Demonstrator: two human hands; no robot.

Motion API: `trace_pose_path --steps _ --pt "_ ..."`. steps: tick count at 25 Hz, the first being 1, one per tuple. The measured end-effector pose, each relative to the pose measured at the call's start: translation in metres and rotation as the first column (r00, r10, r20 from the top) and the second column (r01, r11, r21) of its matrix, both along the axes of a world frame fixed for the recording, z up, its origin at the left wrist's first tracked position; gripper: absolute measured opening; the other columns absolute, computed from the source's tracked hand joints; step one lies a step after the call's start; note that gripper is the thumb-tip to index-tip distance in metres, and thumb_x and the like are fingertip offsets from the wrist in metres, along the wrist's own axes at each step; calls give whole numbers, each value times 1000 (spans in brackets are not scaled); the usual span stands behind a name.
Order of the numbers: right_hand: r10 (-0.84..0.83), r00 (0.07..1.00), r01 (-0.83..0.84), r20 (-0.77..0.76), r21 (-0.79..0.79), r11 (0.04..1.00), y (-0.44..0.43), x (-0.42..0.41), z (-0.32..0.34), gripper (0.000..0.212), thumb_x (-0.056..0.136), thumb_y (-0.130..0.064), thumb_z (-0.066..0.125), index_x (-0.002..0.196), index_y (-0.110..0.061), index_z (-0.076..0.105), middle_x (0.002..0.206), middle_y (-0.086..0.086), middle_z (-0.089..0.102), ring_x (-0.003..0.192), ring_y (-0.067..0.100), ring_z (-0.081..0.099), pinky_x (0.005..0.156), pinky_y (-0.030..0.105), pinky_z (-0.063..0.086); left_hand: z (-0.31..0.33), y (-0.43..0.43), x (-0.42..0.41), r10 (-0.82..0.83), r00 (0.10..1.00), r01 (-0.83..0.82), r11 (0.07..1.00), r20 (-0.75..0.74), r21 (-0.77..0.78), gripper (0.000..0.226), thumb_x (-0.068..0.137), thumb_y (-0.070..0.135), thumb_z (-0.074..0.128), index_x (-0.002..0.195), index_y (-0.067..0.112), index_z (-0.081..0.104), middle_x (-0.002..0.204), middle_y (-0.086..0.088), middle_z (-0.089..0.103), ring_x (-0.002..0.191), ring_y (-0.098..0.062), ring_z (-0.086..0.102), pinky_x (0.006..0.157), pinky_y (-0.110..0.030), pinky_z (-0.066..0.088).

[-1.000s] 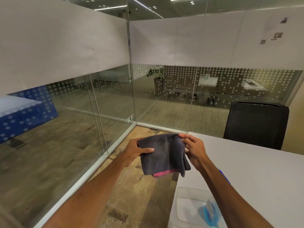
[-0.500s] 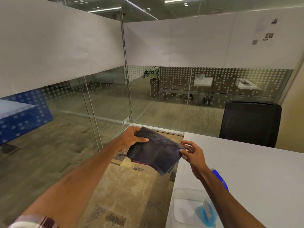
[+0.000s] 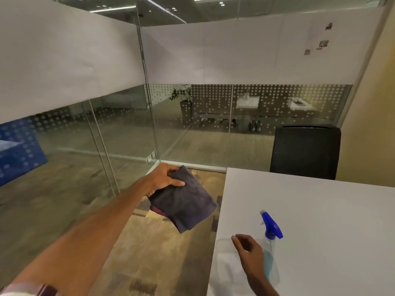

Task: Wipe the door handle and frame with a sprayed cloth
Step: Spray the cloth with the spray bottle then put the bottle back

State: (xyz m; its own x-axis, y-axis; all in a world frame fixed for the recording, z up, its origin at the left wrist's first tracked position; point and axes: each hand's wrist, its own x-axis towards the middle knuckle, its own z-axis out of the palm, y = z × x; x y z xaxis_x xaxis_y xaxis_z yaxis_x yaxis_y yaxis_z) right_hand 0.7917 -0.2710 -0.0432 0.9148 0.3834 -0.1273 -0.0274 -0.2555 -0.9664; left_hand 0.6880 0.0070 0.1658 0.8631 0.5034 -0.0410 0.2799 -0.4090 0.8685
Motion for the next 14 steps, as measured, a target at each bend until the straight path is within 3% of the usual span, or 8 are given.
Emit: trace_pose_path --steps 1,3,5,8,11,14 --pt "-66 998 66 -16 9 998 -10 0 -5 22 88 -32 66 94 -11 68 90 5 73 84 22 67 74 31 55 1 -1 2 -15 1000 15 1000 0 13 33 74 5 83 91 31 72 73 18 75 70 3 70 57 -8 51" --pt "-181 983 181 19 2 984 -31 4 -14 33 84 -36 70 67 -9 62 61 2 65 64 21 62 58 25 46 2 -1 7 -42 999 42 999 -1 25 34 74 2 82 87 32 72 74 16 76 70 0 71 57 -9 52" --pt "-282 957 284 61 -18 959 -52 12 -18 43 79 -39 74 59 -11 48 53 1 52 55 20 50 54 27 40 3 -2 13 -66 998 67 998 -19 20 33 73 2 82 86 31 72 74 13 76 71 -3 72 58 -11 53" --pt "-324 937 330 130 -25 944 -74 35 -17 40 71 -41 79 80 -16 50 76 2 53 71 22 51 62 30 43 2 -3 20 -85 995 86 996 -46 17 32 73 3 82 87 30 72 77 8 77 75 -7 73 62 -17 56" --pt "-132 982 134 134 -7 991 -71 60 -8 59 75 -30 81 123 -18 49 113 -3 54 101 20 52 88 38 47 1 -6 27 -66 998 66 997 -2 -44 29 73 1 81 93 21 74 87 0 77 83 -15 73 72 -26 58" --pt "74 993 -78 90 38 996 -56 80 4 63 76 -31 79 130 -20 48 115 -2 60 103 23 57 88 36 49 1 -10 31 -18 997 30 987 77 -159 29 74 -3 79 95 16 74 86 -1 78 81 -14 74 67 -23 58"
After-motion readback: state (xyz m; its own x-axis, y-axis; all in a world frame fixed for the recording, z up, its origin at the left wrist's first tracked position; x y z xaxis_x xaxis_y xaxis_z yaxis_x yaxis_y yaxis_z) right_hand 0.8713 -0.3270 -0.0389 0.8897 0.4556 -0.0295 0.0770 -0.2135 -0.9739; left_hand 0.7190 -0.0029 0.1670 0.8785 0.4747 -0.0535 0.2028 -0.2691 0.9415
